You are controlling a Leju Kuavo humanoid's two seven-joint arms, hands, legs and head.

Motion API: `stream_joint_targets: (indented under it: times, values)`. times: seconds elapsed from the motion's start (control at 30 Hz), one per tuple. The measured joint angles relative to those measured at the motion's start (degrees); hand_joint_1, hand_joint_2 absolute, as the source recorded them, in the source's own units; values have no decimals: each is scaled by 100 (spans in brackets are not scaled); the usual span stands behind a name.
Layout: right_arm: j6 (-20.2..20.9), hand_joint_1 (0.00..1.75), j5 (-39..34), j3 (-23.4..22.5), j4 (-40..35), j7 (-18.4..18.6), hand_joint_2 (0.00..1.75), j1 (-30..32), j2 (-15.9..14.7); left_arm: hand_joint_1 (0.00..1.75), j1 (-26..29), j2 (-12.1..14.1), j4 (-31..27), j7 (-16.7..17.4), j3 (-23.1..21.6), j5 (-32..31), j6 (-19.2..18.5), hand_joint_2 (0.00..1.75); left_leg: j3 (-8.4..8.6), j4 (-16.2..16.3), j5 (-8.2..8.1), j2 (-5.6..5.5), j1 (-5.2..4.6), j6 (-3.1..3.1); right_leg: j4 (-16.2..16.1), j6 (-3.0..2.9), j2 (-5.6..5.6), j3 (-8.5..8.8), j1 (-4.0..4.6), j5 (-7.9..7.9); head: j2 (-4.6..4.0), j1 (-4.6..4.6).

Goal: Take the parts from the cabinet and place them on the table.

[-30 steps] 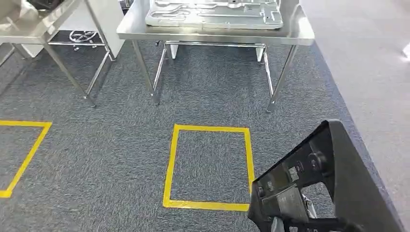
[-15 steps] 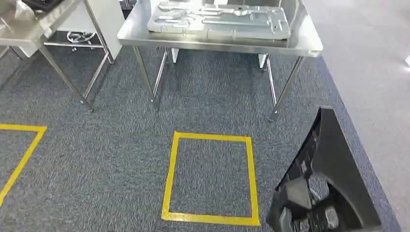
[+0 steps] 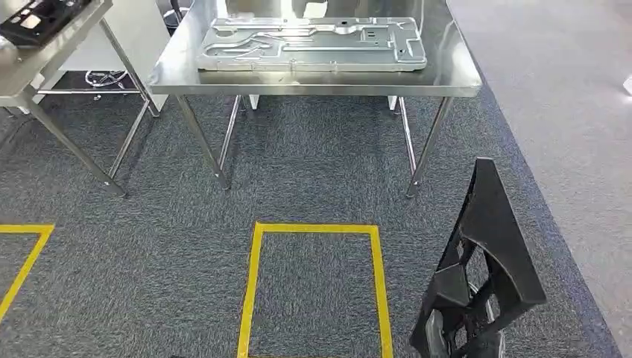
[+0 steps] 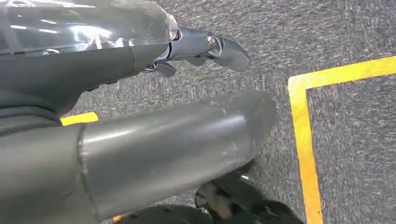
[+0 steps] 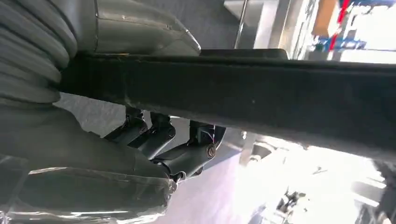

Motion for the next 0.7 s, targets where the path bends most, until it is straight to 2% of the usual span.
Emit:
stream_joint_targets:
  times: [0.03,0.07,0.1,0.13,0.17,0.2,0.23,0.27,0.3,0.33,0.4,0.43,0.47,0.5,0.53,0.57,0.6,0.63,0.67,0.7]
  values:
    - [-67,175,-24,18,37,48,175,-52,-2,0,2,7,0,9,-15,0,-7,0,18,-391,434,-1,-30,66,-2,-2,-2,107,23,-82,0,-9]
    - [-124,175,-33,33,68,83,175,-104,-4,0,17,26,2,15,-29,0,-15,0,18,-711,1078,-3,-73,182,-9,-5,-4,156,14,-148,0,-13]
    - [-242,175,-29,74,135,140,175,-196,-19,0,31,59,4,24,-63,-4,-35,0,27,-813,1563,-45,-124,235,18,25,25,231,45,-207,0,44]
    - [-359,175,-9,127,182,210,175,-265,-42,0,9,66,4,37,-94,-4,-42,0,78,-847,1407,-29,-130,200,-15,83,55,232,14,-252,0,33]
    - [-500,175,20,201,212,291,175,-325,-76,0,-16,66,4,39,-109,-4,-48,0,148,-882,1395,-21,-157,224,-70,129,58,291,-8,-271,0,20]
    - [-558,175,31,252,228,324,175,-367,-116,0,-32,70,4,39,-112,-4,-50,0,178,-969,1386,-39,-146,277,69,162,43,313,-2,-143,0,17]
    - [-588,175,31,306,245,343,175,-426,-138,0,-39,77,4,39,-120,-4,-52,0,288,-1047,1372,-61,-138,319,185,198,30,291,8,-75,0,13]
    - [-606,175,33,352,278,370,175,-483,-175,0,-41,74,4,46,-138,-4,-61,0,426,-1116,1383,-49,-100,331,410,223,4,190,-11,-20,-2,9]
    - [-643,175,44,387,293,376,175,-529,-208,0,-47,74,4,48,-155,-11,-66,0,516,-1156,1353,-49,-78,366,748,253,-11,-4,-6,-19,-2,44]
    - [-744,175,103,416,313,394,175,-574,-249,0,-54,74,4,48,-177,-29,-74,0,576,-1188,1320,-52,-64,368,1072,284,-13,-245,-20,-124,-2,39]
    - [-1114,175,442,431,367,538,175,-722,-363,0,-46,74,4,66,-254,-66,-94,0,699,-1217,1231,-58,-47,349,1555,348,-17,-739,-75,-550,-2,37]
    - [-1286,175,764,429,407,729,175,-857,-451,0,-41,74,4,72,-287,-114,-105,0,767,-1219,1162,-71,-35,324,1584,383,-20,-920,-97,-700,0,41]
    - [-1327,175,1044,426,444,915,175,-1002,-534,0,-39,74,4,83,-326,-133,-120,0,835,-1219,1099,-72,-22,296,1460,419,-31,-995,-113,-699,0,39]
    - [-1325,175,1366,424,487,1101,175,-1149,-636,0,-44,74,4,98,-376,-146,-137,0,915,-1218,1030,-71,-3,272,1166,448,-48,-979,-128,-539,0,39]
    - [-1323,175,1704,433,540,1247,175,-1325,-726,0,-55,74,4,112,-413,-168,-149,0,1008,-1220,957,-68,13,249,741,462,-54,-900,-141,-210,0,44]
    - [-1308,175,2249,455,616,1467,175,-1521,-815,0,-68,72,4,127,-461,-201,-162,0,1092,-1222,890,-59,19,221,302,451,-68,-804,-152,235,0,46]
    - [-1281,175,2745,486,707,1649,175,-1752,-888,0,-85,72,4,136,-512,-234,-168,0,1175,-1207,817,-43,5,183,95,432,-105,-778,-147,712,-2,50]
    - [-1253,175,3107,534,825,1795,175,-1998,-947,0,-104,74,4,140,-555,-234,-173,0,1198,-1248,765,-45,2,133,105,354,-103,-752,-100,495,0,55]
    - [-1240,175,3317,584,896,1902,175,-2139,-995,0,-141,74,4,155,-588,-236,-179,0,1252,-1310,730,-35,2,82,94,301,-95,-712,-90,509,0,44]
    - [-1240,175,3456,617,923,1963,175,-2230,-1023,0,-157,70,2,160,-612,-240,-184,0,1340,-1203,816,-38,-2,44,26,254,-76,-668,-105,495,0,44]
